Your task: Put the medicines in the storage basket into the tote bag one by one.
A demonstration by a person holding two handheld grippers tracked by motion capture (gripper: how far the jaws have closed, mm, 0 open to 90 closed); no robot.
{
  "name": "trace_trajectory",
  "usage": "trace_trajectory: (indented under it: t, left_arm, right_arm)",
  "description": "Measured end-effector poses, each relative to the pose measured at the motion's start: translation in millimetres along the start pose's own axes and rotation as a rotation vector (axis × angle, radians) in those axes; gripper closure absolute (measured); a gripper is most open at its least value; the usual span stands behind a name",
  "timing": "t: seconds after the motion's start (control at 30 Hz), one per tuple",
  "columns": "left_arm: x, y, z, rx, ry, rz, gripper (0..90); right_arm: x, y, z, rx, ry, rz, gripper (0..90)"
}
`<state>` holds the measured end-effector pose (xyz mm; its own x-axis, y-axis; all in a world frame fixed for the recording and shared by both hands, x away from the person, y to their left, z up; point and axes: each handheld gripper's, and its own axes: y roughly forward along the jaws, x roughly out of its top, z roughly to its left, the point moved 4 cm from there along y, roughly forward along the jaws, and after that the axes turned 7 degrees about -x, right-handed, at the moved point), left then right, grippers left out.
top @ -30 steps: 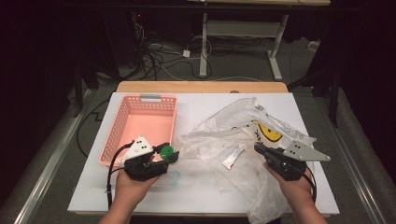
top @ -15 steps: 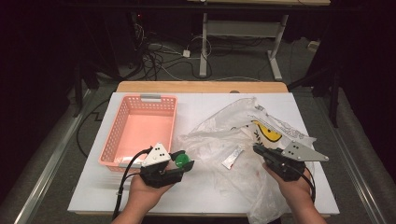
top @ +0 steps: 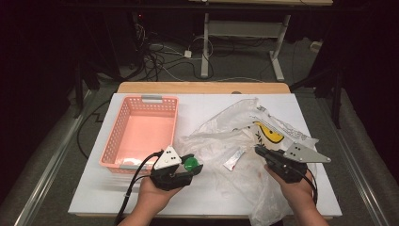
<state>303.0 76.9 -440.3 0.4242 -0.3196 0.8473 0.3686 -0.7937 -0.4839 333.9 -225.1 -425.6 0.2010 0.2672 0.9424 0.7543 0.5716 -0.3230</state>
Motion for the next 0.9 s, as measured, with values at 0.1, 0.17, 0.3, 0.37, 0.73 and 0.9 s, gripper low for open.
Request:
trace_trajectory:
  t: [0.1,0.17,0.3,0.37,0.73,0.9]
  left_arm:
    - [3.5,3.3,-0.7,-0.007,-0.014,-0.006,49.9]
    - [6.2,6.1,-2.8,-0.007,-0.007,-0.002,49.9]
    - [12.5,12.8,-7.5,-0.015,0.008,-0.005,49.9]
    - [14.8,17.2,-9.2,-0.020,0.015,-0.002,49.9]
    - [22.2,41.3,-15.6,-0.040,0.042,0.017,49.8]
    - [23.5,48.7,-15.8,-0.047,0.043,0.021,49.8]
  right_arm:
    - [0.5,0.4,0.8,0.005,-0.005,0.000,90.0]
    - [1.1,0.7,1.1,0.007,-0.003,-0.002,90.0]
    - [2.0,0.1,0.6,0.007,-0.001,-0.007,90.0]
    - [2.7,-0.2,0.2,0.004,-0.001,-0.009,90.0]
    - [3.8,0.6,-1.3,0.003,0.002,-0.011,90.0]
    - [4.6,1.6,-1.1,0.003,0.002,-0.015,90.0]
